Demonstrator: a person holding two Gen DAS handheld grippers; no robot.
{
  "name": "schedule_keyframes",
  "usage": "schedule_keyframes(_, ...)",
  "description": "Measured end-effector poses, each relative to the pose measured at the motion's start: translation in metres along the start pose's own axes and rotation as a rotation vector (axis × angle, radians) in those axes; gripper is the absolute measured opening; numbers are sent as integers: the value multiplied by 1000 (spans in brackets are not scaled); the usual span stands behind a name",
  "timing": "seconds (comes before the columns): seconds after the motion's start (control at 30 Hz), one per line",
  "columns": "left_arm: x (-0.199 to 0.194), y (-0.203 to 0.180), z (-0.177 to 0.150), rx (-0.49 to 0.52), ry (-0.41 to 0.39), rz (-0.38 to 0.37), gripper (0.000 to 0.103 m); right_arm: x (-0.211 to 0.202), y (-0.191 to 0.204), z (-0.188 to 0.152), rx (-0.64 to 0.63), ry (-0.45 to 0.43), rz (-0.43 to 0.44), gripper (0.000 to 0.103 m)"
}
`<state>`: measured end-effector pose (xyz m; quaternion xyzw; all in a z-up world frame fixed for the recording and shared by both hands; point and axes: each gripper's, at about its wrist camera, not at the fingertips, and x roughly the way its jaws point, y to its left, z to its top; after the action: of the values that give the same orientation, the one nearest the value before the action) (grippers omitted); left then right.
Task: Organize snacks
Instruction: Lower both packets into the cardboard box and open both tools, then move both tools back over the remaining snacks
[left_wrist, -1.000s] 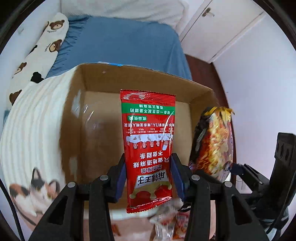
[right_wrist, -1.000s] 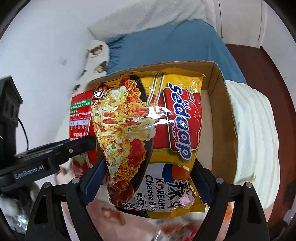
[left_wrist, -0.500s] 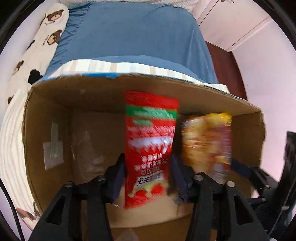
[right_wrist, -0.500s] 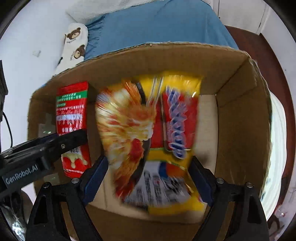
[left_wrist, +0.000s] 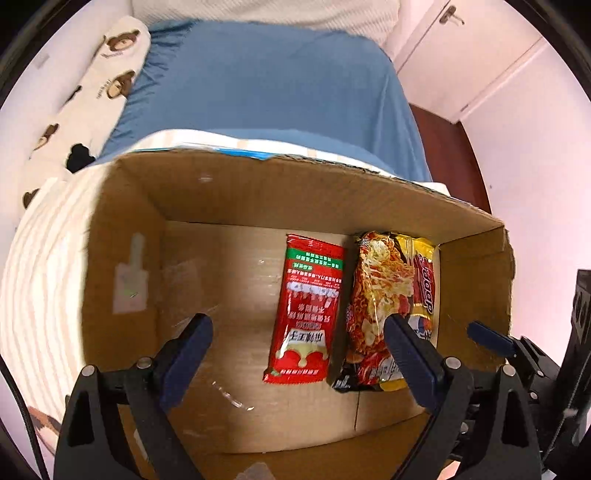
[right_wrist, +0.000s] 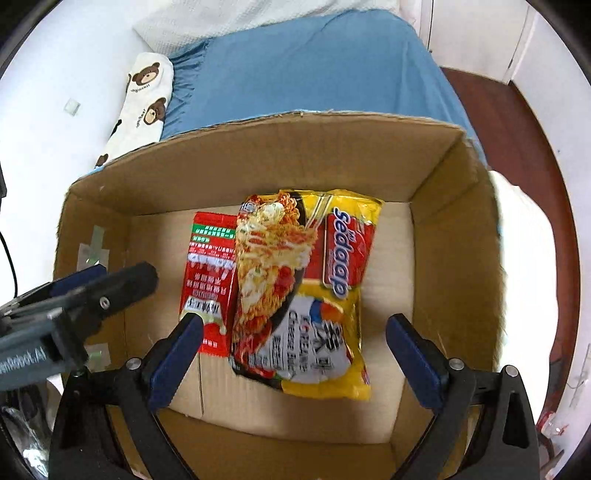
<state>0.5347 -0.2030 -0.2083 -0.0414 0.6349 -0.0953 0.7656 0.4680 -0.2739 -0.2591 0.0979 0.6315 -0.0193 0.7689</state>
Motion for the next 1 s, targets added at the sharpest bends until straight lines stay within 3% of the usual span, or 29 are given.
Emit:
schedule_keyframes(0.47, -83, -9, -88, 76, -211, 115, 95, -87, 18, -85, -45, -219, -43, 101)
schedule_keyframes(1.0, -156, -23, -179, 89, -343, 117, 95, -174, 21, -173, -14, -338, 24, 101)
